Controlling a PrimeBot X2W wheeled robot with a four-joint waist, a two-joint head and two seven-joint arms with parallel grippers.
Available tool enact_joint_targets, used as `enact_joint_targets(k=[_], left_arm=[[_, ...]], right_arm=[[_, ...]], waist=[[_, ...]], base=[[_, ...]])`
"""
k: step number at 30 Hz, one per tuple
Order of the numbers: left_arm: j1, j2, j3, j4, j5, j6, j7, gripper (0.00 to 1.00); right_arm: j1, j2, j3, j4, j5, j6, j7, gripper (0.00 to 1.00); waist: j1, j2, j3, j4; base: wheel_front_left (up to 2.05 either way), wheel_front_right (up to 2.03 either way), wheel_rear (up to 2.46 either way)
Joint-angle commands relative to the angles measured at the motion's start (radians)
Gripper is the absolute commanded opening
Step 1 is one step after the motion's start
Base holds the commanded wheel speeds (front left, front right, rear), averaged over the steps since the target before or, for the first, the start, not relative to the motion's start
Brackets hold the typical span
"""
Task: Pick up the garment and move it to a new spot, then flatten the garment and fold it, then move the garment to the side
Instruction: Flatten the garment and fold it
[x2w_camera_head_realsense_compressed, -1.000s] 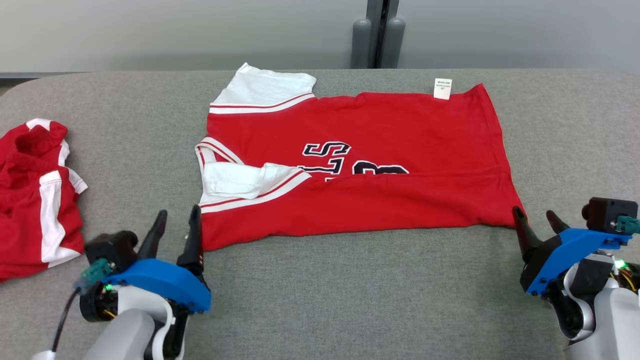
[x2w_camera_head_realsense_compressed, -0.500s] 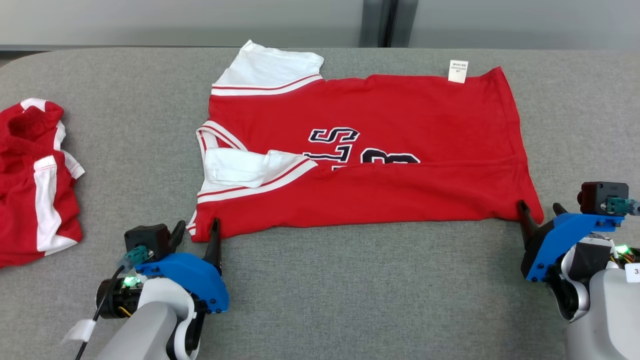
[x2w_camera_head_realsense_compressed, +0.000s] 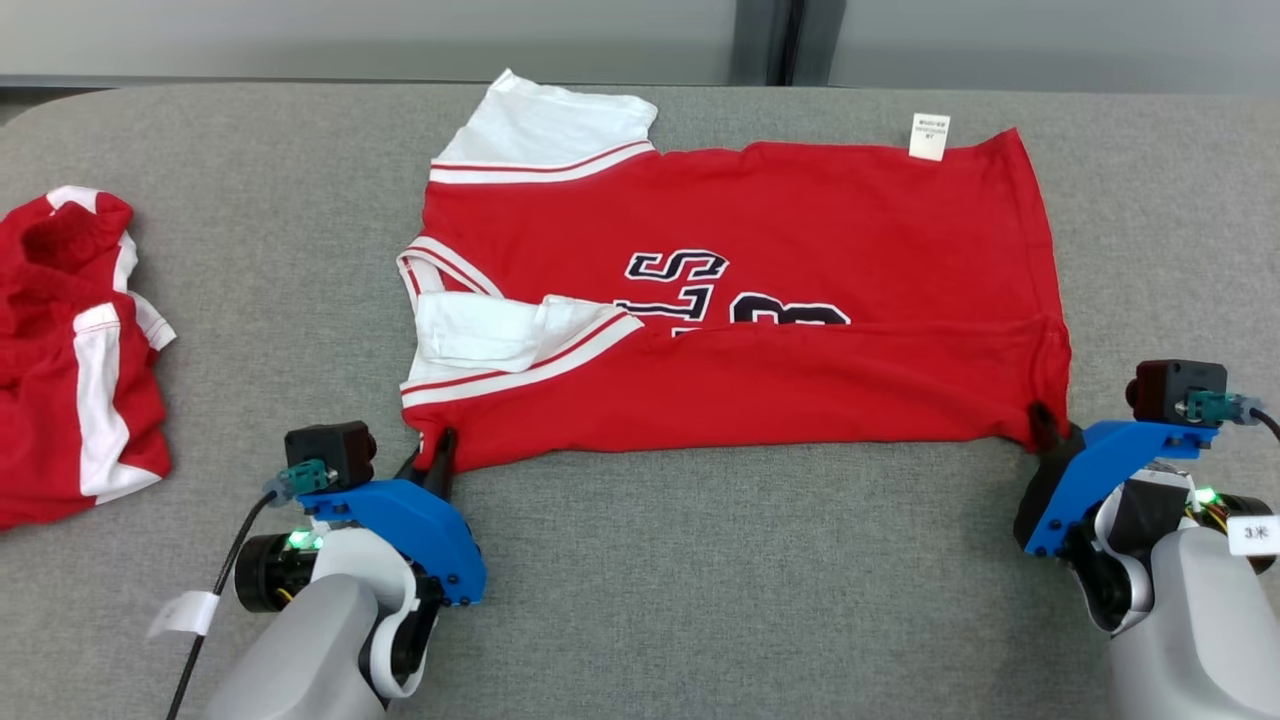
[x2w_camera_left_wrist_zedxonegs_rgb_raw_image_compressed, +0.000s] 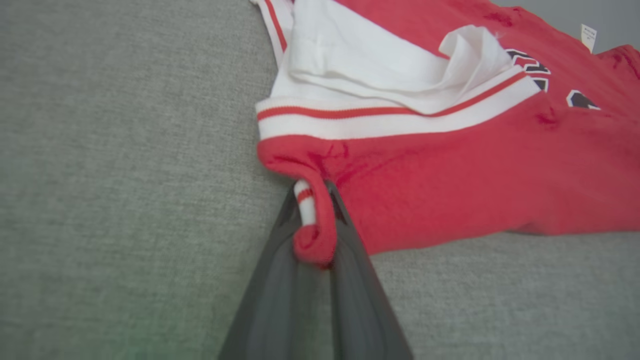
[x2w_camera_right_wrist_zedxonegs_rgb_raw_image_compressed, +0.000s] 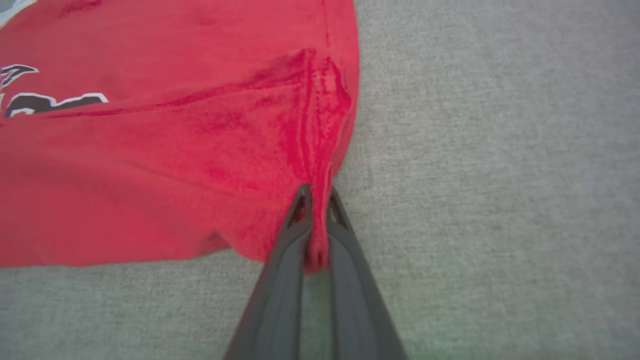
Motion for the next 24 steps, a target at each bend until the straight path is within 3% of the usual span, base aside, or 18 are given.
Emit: enact_joint_targets(k=[1, 8, 14, 18, 24], left_arm=[[0.017, -0.005, -0.010, 0.018, -0.002, -0.008, 0.003, 0.00], [0.068, 0.035, 0.017, -0.054, -0.014, -0.003, -0.050, 0.00], [0.164, 0.082, 0.010, -0.187, -0.027, 0.032, -0.010, 0.00], [0.264, 0.137, 0.008, -0.317, -0.035, 0.088, 0.041, 0.00], [0.414, 0.205, 0.012, -0.505, -0.053, 0.206, 0.113, 0.00]], right_arm=[[0.025, 0.001, -0.001, -0.007, 0.009, 0.001, -0.012, 0.00], [0.108, 0.000, -0.017, -0.112, 0.066, 0.000, -0.004, 0.00], [0.228, -0.001, -0.028, -0.227, 0.107, 0.000, 0.053, 0.00], [0.336, -0.002, -0.040, -0.323, 0.157, 0.000, 0.091, 0.00], [0.456, -0.002, -0.036, -0.392, 0.220, 0.000, 0.106, 0.00]], waist=[[-0.0001, 0.0001, -0.010, 0.001], [-0.0001, 0.0001, -0.074, 0.004], [-0.0001, 0.0001, -0.119, 0.015], [-0.0001, 0.0001, -0.141, 0.017], [-0.0001, 0.0001, -0.159, 0.008]], base=[[0.00, 0.00, 0.00], [0.00, 0.00, 0.00], [0.00, 0.00, 0.00], [0.00, 0.00, 0.00], [0.00, 0.00, 0.00]])
